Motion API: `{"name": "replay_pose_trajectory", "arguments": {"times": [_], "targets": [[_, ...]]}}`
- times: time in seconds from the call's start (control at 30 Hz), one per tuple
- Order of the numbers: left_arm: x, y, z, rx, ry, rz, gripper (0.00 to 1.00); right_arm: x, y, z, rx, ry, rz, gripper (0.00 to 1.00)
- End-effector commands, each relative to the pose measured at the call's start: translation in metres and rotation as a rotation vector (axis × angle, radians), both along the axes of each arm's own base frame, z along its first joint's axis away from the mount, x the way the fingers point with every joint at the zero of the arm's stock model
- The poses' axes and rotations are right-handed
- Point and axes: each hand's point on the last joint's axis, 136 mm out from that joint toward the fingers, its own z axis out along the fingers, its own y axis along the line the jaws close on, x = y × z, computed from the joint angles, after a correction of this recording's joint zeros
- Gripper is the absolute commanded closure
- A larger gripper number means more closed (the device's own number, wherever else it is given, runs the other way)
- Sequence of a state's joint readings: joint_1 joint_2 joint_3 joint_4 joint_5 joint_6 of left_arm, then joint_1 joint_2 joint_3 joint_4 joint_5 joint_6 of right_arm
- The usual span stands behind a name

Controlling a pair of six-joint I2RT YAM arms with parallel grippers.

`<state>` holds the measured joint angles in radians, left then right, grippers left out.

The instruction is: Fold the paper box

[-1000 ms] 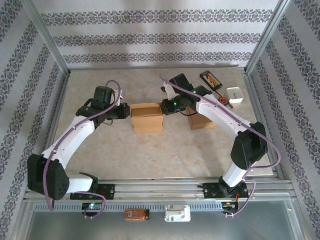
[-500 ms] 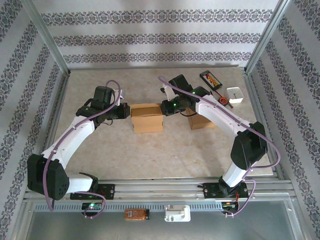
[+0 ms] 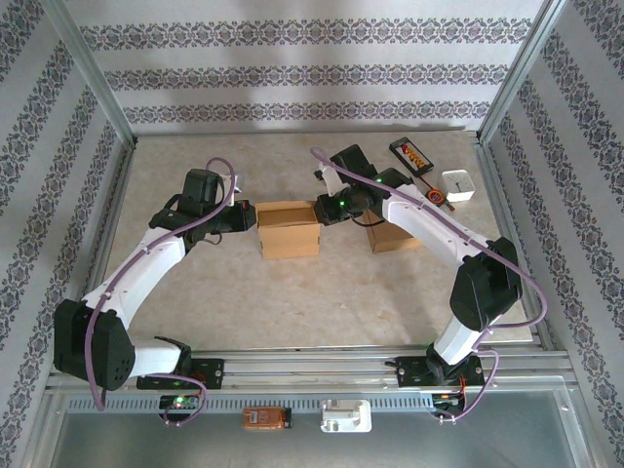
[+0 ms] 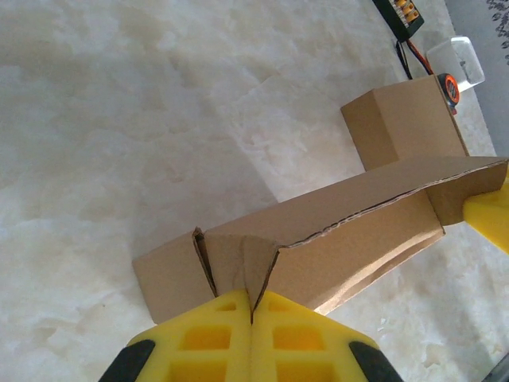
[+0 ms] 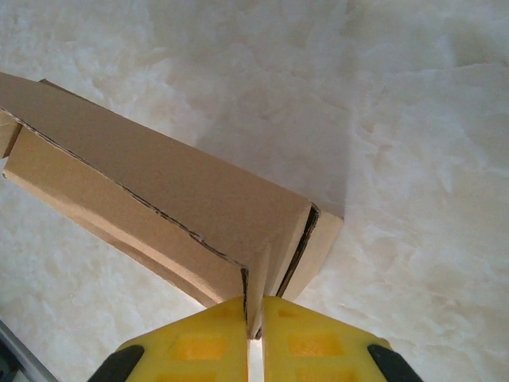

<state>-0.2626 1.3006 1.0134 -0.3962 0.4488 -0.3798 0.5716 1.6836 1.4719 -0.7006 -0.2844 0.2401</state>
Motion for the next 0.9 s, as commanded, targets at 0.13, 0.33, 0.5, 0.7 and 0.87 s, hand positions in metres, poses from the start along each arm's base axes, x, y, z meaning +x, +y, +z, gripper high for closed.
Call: {"name": "replay_pose_trajectory", "arguments": {"times": [0.13, 0.33, 0.5, 0.7, 0.87], "targets": [[-0.007, -0.020, 0.009, -0.106, -0.002, -0.053, 0.99, -0.011, -0.004, -0.014, -0.036, 0.058, -0.002, 0.87], [-0.007, -0.022, 0.010, -0.127, 0.002, -0.048, 0.99, -0.011, -0.004, -0.014, -0.036, 0.059, 0.000, 0.87], [-0.005, -0.031, 0.018, -0.215, -0.008, -0.055, 0.99, -0.011, -0.003, -0.014, -0.037, 0.058, 0.003, 0.87], [-0.009, -0.020, -0.002, -0.126, 0.030, -0.034, 0.99, -0.010, -0.003, -0.014, -0.038, 0.055, 0.003, 0.87], [-0.016, 0.000, -0.027, 0.012, 0.077, 0.003, 0.99, -0.010, -0.003, -0.014, -0.039, 0.056, 0.004, 0.87]]}}
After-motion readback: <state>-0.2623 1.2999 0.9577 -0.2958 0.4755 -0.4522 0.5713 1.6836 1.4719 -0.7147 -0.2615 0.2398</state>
